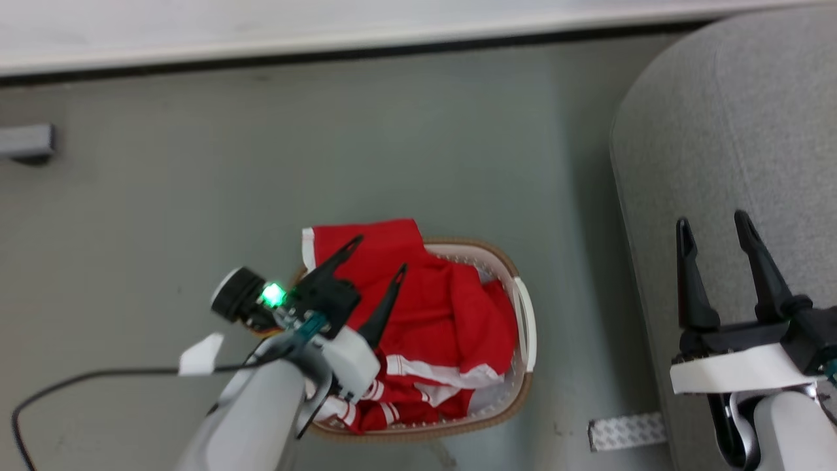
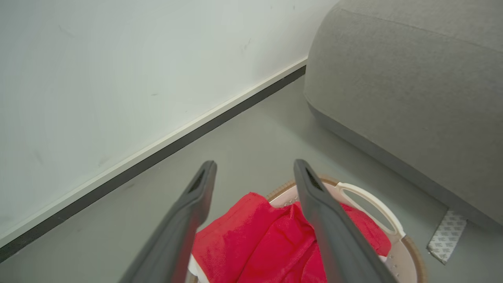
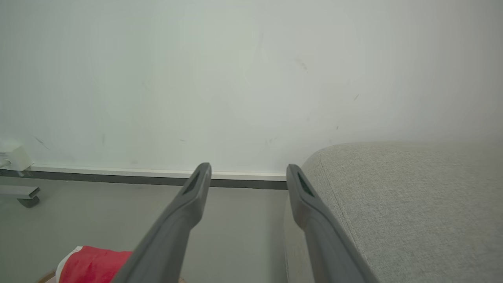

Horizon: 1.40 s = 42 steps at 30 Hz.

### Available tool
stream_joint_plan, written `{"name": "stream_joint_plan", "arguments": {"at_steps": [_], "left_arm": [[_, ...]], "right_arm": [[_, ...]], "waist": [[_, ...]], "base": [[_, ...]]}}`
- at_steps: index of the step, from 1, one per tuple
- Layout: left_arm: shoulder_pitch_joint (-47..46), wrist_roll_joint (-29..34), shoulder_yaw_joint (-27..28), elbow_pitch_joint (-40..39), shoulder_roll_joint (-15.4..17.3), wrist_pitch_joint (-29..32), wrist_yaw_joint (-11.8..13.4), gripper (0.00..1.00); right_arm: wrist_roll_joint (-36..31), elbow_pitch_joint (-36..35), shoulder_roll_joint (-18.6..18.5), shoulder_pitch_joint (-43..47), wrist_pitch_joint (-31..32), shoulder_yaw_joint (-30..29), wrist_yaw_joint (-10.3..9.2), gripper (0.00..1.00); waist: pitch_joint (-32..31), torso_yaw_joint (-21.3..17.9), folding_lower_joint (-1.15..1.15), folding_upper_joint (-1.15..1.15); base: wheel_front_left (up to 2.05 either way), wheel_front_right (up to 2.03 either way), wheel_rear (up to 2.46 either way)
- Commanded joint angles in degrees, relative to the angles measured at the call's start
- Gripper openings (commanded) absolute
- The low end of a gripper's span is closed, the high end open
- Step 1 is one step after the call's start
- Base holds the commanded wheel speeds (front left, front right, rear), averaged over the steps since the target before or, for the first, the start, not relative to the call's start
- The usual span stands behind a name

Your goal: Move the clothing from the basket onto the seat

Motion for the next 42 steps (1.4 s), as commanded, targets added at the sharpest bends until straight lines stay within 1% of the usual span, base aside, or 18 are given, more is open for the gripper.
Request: {"name": "stream_joint_plan", "arguments": {"at_steps": [1, 7, 10, 12, 14, 17, 22, 26, 28, 31, 32, 33, 34, 39, 40, 42], "left_arm": [[-1.7, 0.7, -0.6, 1.1, 0.2, 0.6, 0.0, 1.0], [-10.3, 3.0, -5.5, 10.0, 0.1, 6.8, -0.3, 1.0], [-13.2, 3.0, -7.6, 14.7, 0.0, 10.8, -0.4, 1.0], [-14.5, 1.9, -9.9, 18.1, -0.1, 13.6, -0.4, 1.0], [-16.7, 1.2, -11.9, 20.6, 0.8, 15.5, -0.3, 1.0], [-19.1, 1.5, -14.0, 23.7, 2.0, 17.1, -0.3, 1.0], [-23.0, 2.5, -15.2, 28.2, 3.4, 20.0, -0.3, 1.0], [-25.6, 3.4, -16.2, 30.9, 5.0, 20.6, -0.2, 1.0], [-26.7, 4.0, -16.8, 31.7, 5.3, 20.5, 0.1, 1.0], [-28.0, 3.8, -16.5, 32.7, 5.7, 19.5, 1.8, 1.0], [-28.2, 3.9, -16.6, 33.0, 5.6, 19.1, 2.0, 0.89], [-28.2, 3.4, -16.5, 33.4, 5.4, 18.6, 2.5, 0.24], [-28.2, 3.1, -16.4, 33.7, 5.2, 18.0, 2.9, 0.0], [-26.8, 0.7, -15.7, 34.3, 2.2, 14.3, 4.1, 0.0], [-26.8, 0.7, -15.7, 34.3, 2.2, 14.3, 4.1, 0.0], [-26.5, 0.4, -15.9, 34.1, 1.3, 11.9, 4.6, 0.0]], "right_arm": [[0.5, -0.5, -0.2, -1.2, 0.0, 0.1, -0.12, 1.0], [1.8, -2.3, -0.2, -5.4, 0.0, 2.0, -0.12, 1.0], [2.7, -3.1, -0.2, -6.7, 0.0, 2.6, -0.12, 1.0], [3.2, -3.7, -0.2, -7.2, 0.0, 3.3, -0.12, 1.0], [3.6, -4.3, -0.2, -7.7, 0.0, 4.0, -0.12, 1.0], [4.4, -5.5, -0.1, -8.3, 0.0, 5.0, -0.12, 1.0], [5.9, -8.3, -0.1, -9.2, 0.0, 6.2, -0.12, 1.0], [6.8, -10.3, -0.1, -9.2, 0.0, 7.3, -0.12, 1.0], [7.1, -11.6, -0.1, -9.0, 0.0, 7.6, -0.12, 1.0], [7.6, -13.2, -0.1, -8.4, 0.0, 8.0, -0.12, 1.0], [7.7, -13.5, -0.1, -8.2, 0.0, 8.2, -0.12, 1.0], [7.8, -13.7, -0.1, -8.0, 0.0, 8.3, -0.12, 1.0], [7.9, -13.7, -0.1, -7.7, 0.0, 8.3, -0.12, 1.0], [7.0, -12.3, -0.2, -6.0, 0.0, 7.2, -0.12, 1.0], [7.0, -12.3, -0.2, -6.0, 0.0, 7.2, -0.12, 1.0], [6.7, -11.7, -0.2, -5.5, 0.0, 6.4, -0.12, 1.0]], "waist": [[5.7, -2.0, -0.01, 0.0], [12.2, -4.8, -0.01, 0.0], [14.3, -6.0, -0.01, 0.0], [15.5, -7.0, -0.01, 0.0], [16.6, -8.1, -0.01, 0.0], [18.5, -9.3, -0.01, 0.0], [22.3, -11.1, -0.01, 0.0], [25.2, -12.4, -0.01, 0.0], [26.8, -12.7, -0.01, 0.0], [28.7, -13.1, -0.01, 0.0], [29.0, -13.1, -0.01, 0.0], [29.1, -13.1, -0.01, 0.0], [29.2, -13.0, -0.01, 0.0], [26.6, -10.9, -0.01, 0.0], [26.6, -10.9, -0.01, 0.0], [24.8, -9.3, -0.01, 0.0]], "base": [[0.0, 0.0, 0.0], [0.0, 0.0, 0.0], [0.0, 0.0, 0.0], [0.0, 0.0, 0.0], [0.0, 0.0, 0.0], [0.0, 0.0, 0.0], [0.0, 0.0, 0.0], [0.0, 0.0, 0.0], [0.0, 0.0, 0.0], [0.0, 0.0, 0.0], [0.0, 0.0, 0.0], [0.0, 0.0, 0.0], [0.0, 0.0, 0.0], [0.0, 0.0, 0.0], [0.0, 0.0, 0.0], [0.0, 0.0, 0.0]]}}
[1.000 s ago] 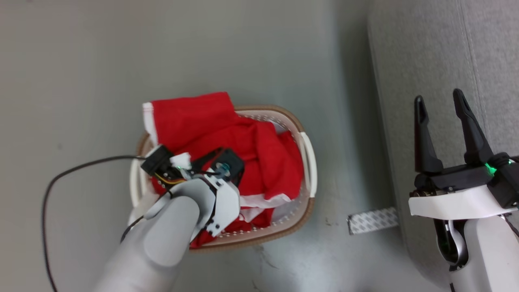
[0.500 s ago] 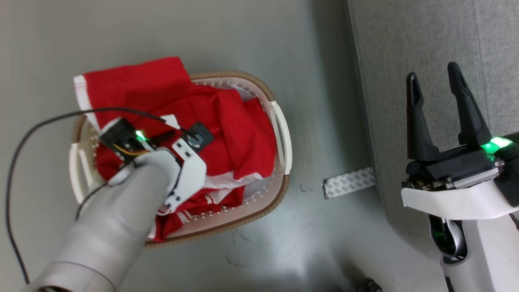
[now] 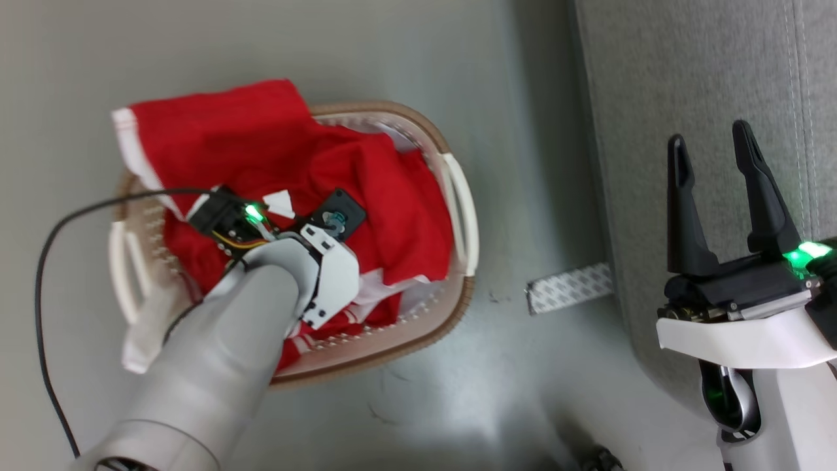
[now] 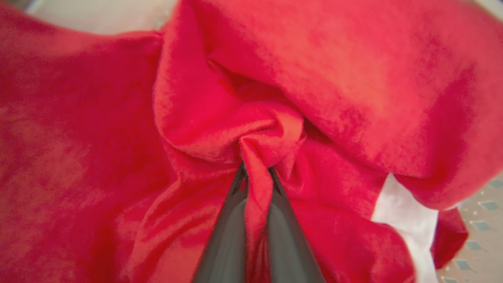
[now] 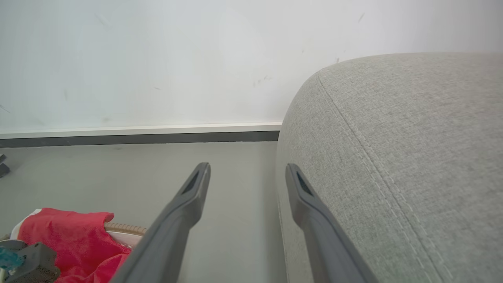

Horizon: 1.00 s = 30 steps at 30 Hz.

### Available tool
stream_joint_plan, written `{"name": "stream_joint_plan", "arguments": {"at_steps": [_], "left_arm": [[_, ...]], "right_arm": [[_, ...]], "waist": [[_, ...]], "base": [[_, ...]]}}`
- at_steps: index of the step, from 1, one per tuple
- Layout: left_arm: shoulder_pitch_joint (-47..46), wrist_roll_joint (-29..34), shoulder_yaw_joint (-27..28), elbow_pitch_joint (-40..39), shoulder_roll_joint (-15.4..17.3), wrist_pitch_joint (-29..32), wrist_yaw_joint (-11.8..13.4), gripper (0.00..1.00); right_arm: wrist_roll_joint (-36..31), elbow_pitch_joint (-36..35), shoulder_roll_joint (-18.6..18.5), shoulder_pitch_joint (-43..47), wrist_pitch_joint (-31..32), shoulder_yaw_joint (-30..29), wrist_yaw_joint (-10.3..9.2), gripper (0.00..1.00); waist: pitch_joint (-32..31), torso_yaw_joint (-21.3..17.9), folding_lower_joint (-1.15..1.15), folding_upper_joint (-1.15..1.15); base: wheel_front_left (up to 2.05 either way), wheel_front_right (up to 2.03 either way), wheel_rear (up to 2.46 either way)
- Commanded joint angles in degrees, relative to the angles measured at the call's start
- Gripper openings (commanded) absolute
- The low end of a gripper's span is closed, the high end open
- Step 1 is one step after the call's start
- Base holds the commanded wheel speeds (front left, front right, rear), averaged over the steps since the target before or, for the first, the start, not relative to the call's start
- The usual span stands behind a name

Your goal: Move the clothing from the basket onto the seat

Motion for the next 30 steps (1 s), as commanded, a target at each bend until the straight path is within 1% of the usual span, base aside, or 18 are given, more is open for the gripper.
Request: {"name": "stream_joint_plan", "arguments": {"at_steps": [1, 4, 9, 13, 18, 24, 30], "left_arm": [[0.8, -0.5, 0.2, 0.0, 0.2, -0.5, 0.3, 0.0], [3.0, -2.4, 0.6, 0.2, -1.5, -3.5, 0.2, 0.0], [7.5, -5.8, 1.3, -0.3, -2.9, -7.3, -0.9, 0.0], [11.2, -8.1, 1.2, -1.8, -3.5, -9.0, -2.1, 0.0], [15.8, -11.2, 1.3, -4.9, -3.8, -9.9, -2.9, 0.0], [20.8, -15.0, 3.2, -12.1, -3.2, -9.2, -2.9, 0.0], [25.0, -18.0, 5.1, -23.6, -0.8, -5.6, -1.7, 0.0]], "right_arm": [[-0.4, 0.4, -0.1, 0.5, 0.0, -0.3, -0.12, 1.0], [-0.9, 1.9, -0.2, 2.2, 0.0, -2.0, -0.12, 1.0], [-2.0, 4.1, -0.2, 5.5, 0.0, -4.3, -0.12, 1.0], [-2.6, 5.3, -0.1, 8.3, 0.0, -6.3, -0.12, 1.0], [-2.7, 6.9, -0.1, 12.0, 0.0, -7.7, -0.12, 1.0], [-2.1, 7.9, -0.2, 15.9, 0.0, -8.3, -0.12, 1.0], [-1.9, 8.3, -0.2, 19.2, 0.0, -8.1, -0.12, 1.0]], "waist": [[-2.7, 2.5, 0.0, 0.0], [-7.1, 4.9, 0.0, 0.0], [-15.7, 8.4, 0.0, 0.0], [-21.7, 10.7, 0.0, 0.0], [-28.7, 12.7, 0.0, 0.0], [-35.4, 13.9, 0.0, 0.0], [-40.5, 14.3, 0.0, 0.0]], "base": [[0.0, 0.0, 0.0], [0.0, 0.0, 0.0], [0.0, 0.0, 0.0], [0.0, 0.0, 0.0], [0.0, 0.0, 0.0], [0.0, 0.0, 0.0], [0.0, 0.0, 0.0]]}}
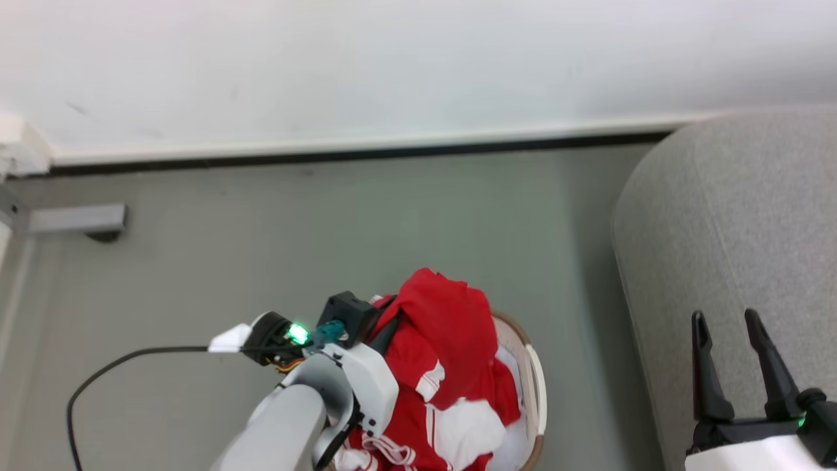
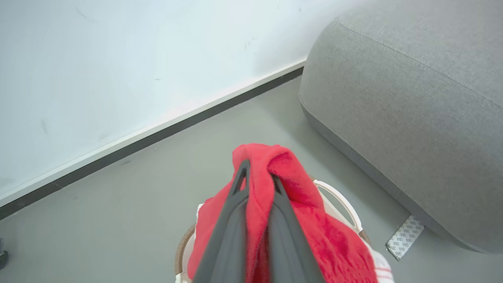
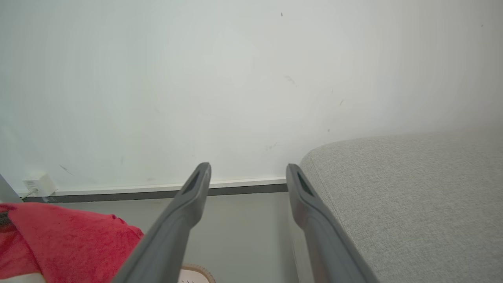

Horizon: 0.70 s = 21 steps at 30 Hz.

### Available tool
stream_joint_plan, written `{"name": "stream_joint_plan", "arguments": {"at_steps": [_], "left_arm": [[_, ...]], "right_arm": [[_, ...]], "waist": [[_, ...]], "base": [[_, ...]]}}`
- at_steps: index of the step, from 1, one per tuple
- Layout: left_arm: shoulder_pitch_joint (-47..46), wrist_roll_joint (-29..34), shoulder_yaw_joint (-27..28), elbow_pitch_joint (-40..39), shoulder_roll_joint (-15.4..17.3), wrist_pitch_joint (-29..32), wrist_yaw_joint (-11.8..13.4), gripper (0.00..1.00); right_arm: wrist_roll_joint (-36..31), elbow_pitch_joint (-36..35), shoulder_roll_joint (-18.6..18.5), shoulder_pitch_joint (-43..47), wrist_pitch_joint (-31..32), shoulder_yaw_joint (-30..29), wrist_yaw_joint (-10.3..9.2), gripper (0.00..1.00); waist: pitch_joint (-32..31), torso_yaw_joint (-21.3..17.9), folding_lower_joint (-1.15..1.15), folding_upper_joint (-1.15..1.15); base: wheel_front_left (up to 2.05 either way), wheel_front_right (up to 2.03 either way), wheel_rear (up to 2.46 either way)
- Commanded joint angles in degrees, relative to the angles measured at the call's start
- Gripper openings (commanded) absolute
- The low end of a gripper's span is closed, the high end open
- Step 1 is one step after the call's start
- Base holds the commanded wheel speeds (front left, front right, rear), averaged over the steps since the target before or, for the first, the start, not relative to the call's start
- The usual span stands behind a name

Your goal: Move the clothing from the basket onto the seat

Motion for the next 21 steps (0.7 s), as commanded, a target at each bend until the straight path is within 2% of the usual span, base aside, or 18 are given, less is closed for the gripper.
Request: {"name": "stream_joint_plan", "arguments": {"at_steps": [1, 11, 21], "left_arm": [[1.3, -0.9, 0.3, -1.5, 0.6, 0.5, 0.3, 0.0], [7.7, -5.2, 4.9, -21.9, 6.3, 9.2, 3.2, 0.0], [9.9, -7.8, 9.3, -34.2, 10.9, 14.5, 5.6, 0.0]], "right_arm": [[0.1, 0.0, -0.2, 1.0, 0.0, -0.1, -0.12, 1.0], [-0.5, 0.1, -0.2, 6.2, 0.0, 0.2, -0.12, 1.0], [-0.7, -0.6, -0.2, 9.9, 0.0, 0.5, -0.12, 1.0]], "waist": [[-2.9, 0.9, 0.02, 0.0], [-10.2, 0.5, 0.02, 0.0], [-14.2, -0.3, 0.02, 0.0]], "base": [[0.0, 0.0, 0.0], [0.0, 0.0, 0.0], [0.0, 0.0, 0.0]]}}
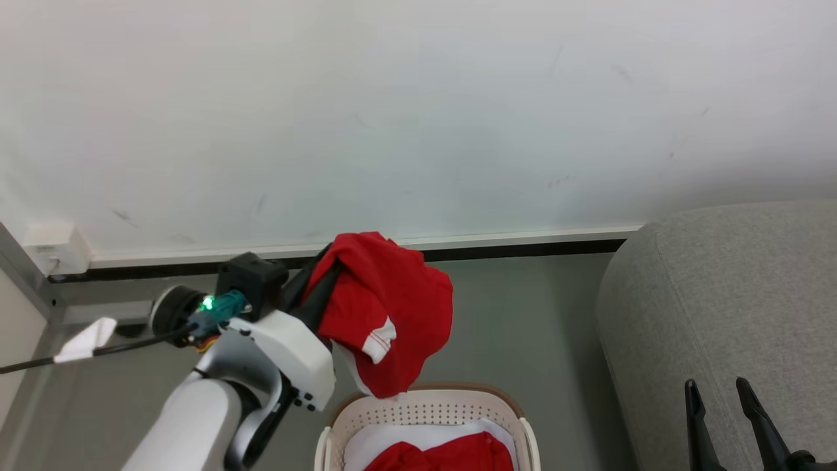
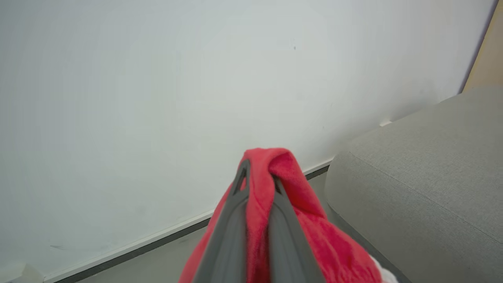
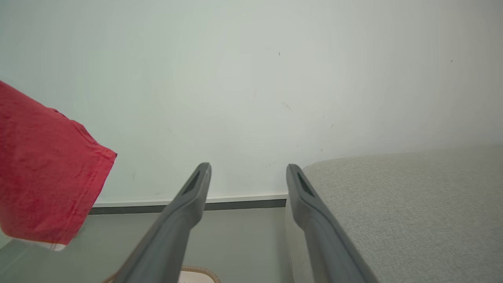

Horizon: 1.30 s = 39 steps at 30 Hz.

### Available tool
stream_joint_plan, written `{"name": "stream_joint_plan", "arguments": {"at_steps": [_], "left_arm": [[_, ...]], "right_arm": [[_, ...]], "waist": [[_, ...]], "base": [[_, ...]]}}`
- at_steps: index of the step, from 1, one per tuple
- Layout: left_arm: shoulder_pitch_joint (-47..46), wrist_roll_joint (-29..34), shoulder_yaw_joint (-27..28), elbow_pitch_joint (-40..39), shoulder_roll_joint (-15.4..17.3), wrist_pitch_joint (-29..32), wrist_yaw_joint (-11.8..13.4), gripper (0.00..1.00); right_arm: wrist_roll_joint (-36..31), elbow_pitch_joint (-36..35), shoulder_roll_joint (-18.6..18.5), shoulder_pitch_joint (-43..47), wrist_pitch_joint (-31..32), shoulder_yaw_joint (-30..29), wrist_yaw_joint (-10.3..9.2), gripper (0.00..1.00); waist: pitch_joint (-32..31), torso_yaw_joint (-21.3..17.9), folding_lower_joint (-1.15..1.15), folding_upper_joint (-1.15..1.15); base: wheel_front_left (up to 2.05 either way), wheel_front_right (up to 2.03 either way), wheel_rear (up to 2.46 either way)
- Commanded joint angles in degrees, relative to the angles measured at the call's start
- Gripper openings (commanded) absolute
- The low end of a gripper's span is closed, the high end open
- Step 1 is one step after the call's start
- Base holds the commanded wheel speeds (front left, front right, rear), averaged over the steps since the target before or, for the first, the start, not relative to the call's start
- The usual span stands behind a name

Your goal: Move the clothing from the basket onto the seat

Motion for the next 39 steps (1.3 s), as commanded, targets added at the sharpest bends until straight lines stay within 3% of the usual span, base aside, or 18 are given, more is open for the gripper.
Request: {"name": "stream_joint_plan", "arguments": {"at_steps": [1, 11, 17, 24, 31, 39], "left_arm": [[0.4, 0.0, 0.4, -0.9, 0.7, 0.3, 0.4, 0.0], [0.1, -0.4, 0.2, -5.0, 1.5, 2.7, 0.9, 0.0], [-0.4, -0.3, -1.0, -5.2, 0.8, 2.9, 0.7, 0.0], [-1.2, -0.4, -2.6, -4.5, -0.2, 3.0, 0.1, 0.0], [-2.6, -0.4, -4.5, -4.3, -1.6, 3.0, -0.5, 0.0], [-4.2, -0.1, -6.7, -3.9, -2.9, 3.1, -1.3, 0.0]], "right_arm": [[-0.2, -0.2, -0.2, 1.0, 0.0, 0.0, -0.12, 1.0], [-3.4, -1.3, -0.2, -0.6, 0.0, 5.8, -0.12, 1.0], [-6.7, -1.7, -2.7, -5.2, 1.9, 16.3, -0.12, 1.0], [-4.3, -1.2, -6.1, -14.0, 6.2, 29.3, -0.12, 1.0], [-3.7, 7.6, -3.7, -23.3, 5.7, 38.6, -0.13, 1.0], [-6.7, 22.9, -0.4, -32.3, 1.8, 40.3, -0.13, 1.0]], "waist": [[-0.2, -0.1, 0.01, -0.01], [-0.3, -0.4, 0.01, -0.01], [0.0, -0.3, 0.01, -0.01], [0.1, 0.5, 0.01, -0.01], [0.7, 1.9, 0.01, -0.01], [1.2, 3.8, 0.01, -0.01]], "base": [[0.0, 0.0, 0.0], [0.0, 0.0, 0.0], [0.0, 0.0, 0.0], [0.0, 0.0, 0.0], [0.0, 0.0, 0.0], [0.0, 0.0, 0.0]]}}
